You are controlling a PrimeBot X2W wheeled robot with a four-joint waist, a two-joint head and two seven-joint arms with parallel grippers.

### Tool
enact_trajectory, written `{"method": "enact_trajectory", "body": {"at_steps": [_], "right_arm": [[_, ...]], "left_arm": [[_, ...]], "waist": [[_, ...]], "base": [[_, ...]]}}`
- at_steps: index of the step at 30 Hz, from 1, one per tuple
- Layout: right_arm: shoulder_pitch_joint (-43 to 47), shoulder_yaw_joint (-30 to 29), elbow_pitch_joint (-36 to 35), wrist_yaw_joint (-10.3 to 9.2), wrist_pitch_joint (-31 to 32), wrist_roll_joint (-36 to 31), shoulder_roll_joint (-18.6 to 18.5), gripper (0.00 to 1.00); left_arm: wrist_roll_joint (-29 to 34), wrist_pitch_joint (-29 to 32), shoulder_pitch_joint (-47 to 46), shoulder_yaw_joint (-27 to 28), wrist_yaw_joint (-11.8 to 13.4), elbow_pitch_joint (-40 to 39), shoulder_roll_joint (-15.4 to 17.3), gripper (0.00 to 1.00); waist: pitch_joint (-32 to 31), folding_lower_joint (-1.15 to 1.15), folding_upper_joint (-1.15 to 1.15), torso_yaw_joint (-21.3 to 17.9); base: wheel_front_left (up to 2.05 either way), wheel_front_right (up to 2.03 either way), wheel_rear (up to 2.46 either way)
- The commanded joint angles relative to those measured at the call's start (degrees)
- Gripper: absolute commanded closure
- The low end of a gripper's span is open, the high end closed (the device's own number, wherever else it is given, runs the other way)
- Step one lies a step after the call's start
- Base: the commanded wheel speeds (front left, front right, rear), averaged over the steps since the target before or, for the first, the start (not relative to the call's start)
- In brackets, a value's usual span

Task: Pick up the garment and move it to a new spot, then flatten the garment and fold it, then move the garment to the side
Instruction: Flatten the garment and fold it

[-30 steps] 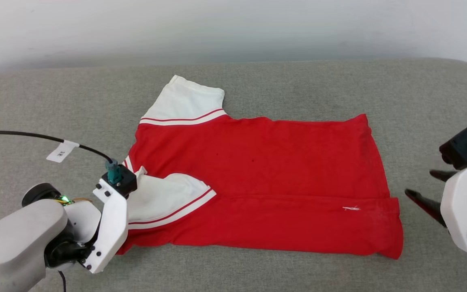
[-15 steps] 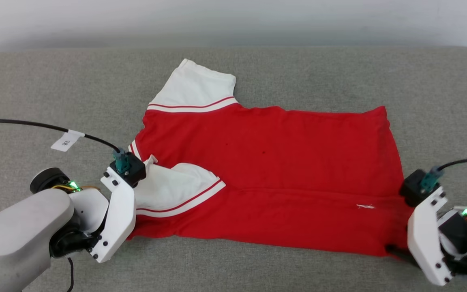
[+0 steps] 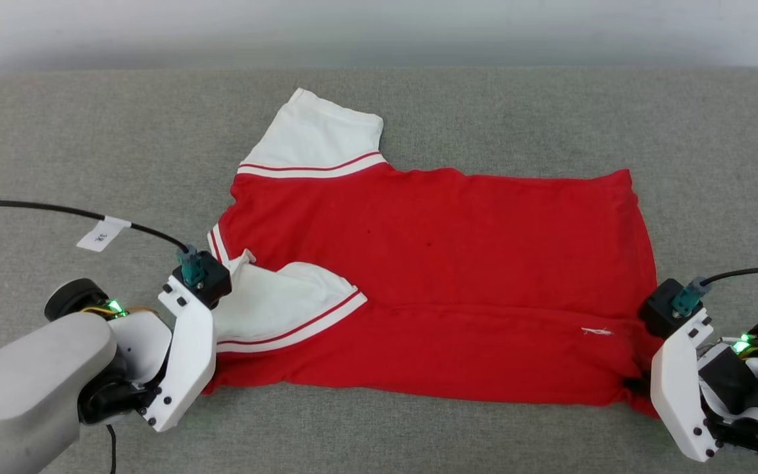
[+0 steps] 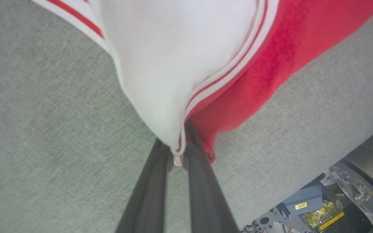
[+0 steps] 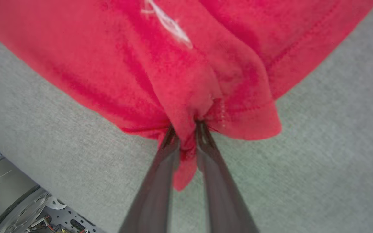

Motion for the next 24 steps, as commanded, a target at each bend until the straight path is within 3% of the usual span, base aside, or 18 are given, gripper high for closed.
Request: {"method": "enact_trajectory", "body": {"at_steps": [1, 7, 16, 19, 24], "right_arm": [[0.23, 1.40, 0.56, -0.06, -0.55, 0.39, 0.62, 1.00], [-0.63, 1.55, -2.53, -0.06, -2.43, 2.69, -4.50, 1.00], [5.21, 2.39, -9.16, -0.07, -0.69, 6.39, -12.09, 1.00], [7.98, 2.76, -10.72, -0.07, -0.30, 6.86, -13.23, 1.00], [10.61, 2.13, -9.73, -0.07, -0.58, 5.93, -11.77, 1.00]], "left_arm": [[-0.33, -0.12, 0.83, 0.00, 0.14, 0.12, 0.01, 1.00], [-0.91, 0.47, 3.19, -0.02, 0.14, -0.89, 1.16, 1.00], [-2.04, 1.29, 8.71, -0.02, 0.14, -4.65, 4.07, 1.00], [-2.30, 1.27, 10.56, -0.01, 0.14, -5.41, 4.26, 1.00], [-1.88, 1.13, 13.14, 0.00, 0.13, -5.69, 3.66, 1.00]], "waist": [[-1.23, 0.01, 0.00, -0.31], [-5.11, 0.01, 0.00, -0.46], [-7.51, 0.01, 0.00, -0.08], [-7.35, 0.01, 0.00, -0.10], [-6.66, 0.01, 0.00, -0.26]], "base": [[0.00, 0.00, 0.00], [0.00, 0.00, 0.00], [0.00, 0.00, 0.00], [0.00, 0.00, 0.00], [0.00, 0.00, 0.00]]}}
